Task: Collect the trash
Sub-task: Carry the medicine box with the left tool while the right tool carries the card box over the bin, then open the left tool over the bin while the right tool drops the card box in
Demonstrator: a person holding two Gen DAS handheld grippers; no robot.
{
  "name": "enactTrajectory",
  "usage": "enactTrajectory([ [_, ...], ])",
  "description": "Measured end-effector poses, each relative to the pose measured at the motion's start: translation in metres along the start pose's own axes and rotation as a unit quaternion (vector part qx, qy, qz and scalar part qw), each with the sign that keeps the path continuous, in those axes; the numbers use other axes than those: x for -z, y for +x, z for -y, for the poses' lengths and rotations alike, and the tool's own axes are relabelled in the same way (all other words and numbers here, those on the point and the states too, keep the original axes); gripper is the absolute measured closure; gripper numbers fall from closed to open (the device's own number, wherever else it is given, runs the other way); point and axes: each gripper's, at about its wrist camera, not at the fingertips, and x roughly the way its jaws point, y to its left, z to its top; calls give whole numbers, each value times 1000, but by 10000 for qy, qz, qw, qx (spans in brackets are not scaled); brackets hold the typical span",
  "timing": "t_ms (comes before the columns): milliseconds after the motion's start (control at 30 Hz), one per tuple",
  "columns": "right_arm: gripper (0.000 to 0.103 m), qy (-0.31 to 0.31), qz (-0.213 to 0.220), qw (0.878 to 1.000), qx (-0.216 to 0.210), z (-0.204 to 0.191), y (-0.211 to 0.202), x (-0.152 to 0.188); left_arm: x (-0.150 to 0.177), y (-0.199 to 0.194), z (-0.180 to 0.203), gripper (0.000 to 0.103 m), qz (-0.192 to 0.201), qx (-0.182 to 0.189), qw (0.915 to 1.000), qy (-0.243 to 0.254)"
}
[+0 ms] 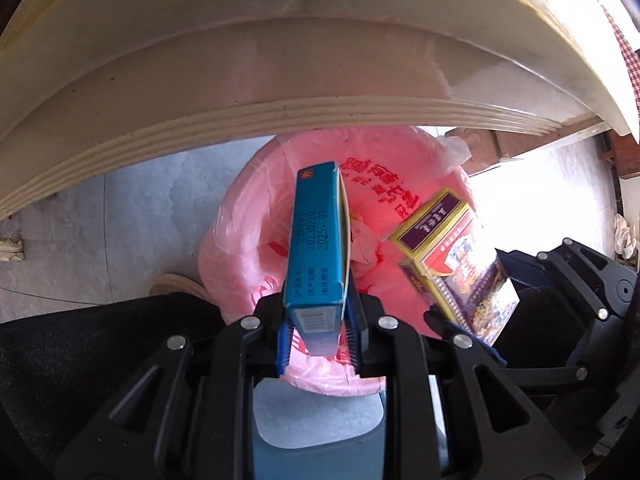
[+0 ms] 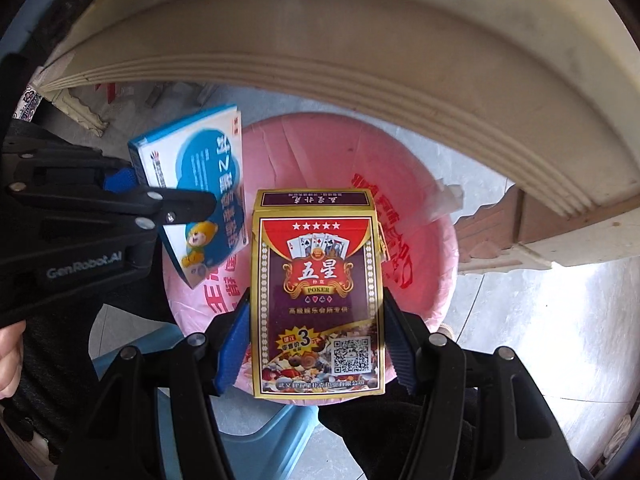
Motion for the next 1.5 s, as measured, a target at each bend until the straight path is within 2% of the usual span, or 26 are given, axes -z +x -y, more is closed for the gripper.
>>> enactTrajectory([
  [100, 44, 38, -107, 9999, -86, 3, 10, -3, 1, 1, 2, 81, 65, -124, 9999, 25],
  [333, 44, 21, -144, 9998, -131, 2, 16, -6, 8, 13, 8, 81, -128, -126, 9997, 141],
  [467, 44, 25, -153, 9998, -111, 2, 16, -6, 13, 22, 7, 81, -284, -117, 9994, 153],
  [1000, 43, 52, -41, 10000, 44, 4, 10, 0, 17, 41, 9, 81, -420, -308, 9983, 277],
  [1133, 41, -8, -56, 9995, 302, 4, 9, 0, 17, 42, 13, 70, -441, -476, 9970, 418],
  [1200, 34, 37, -89, 9992, 383, 7, 10, 0, 16, 43, 13, 67, -466, -521, 9966, 445],
  [1300, 33, 163, -111, 9995, 266, 13, 12, 0, 15, 44, 11, 60, -501, -515, 9965, 422],
  [1500, 33, 195, -95, 9995, 235, 14, 11, -1, 15, 41, 10, 54, -471, -581, 9963, 433],
])
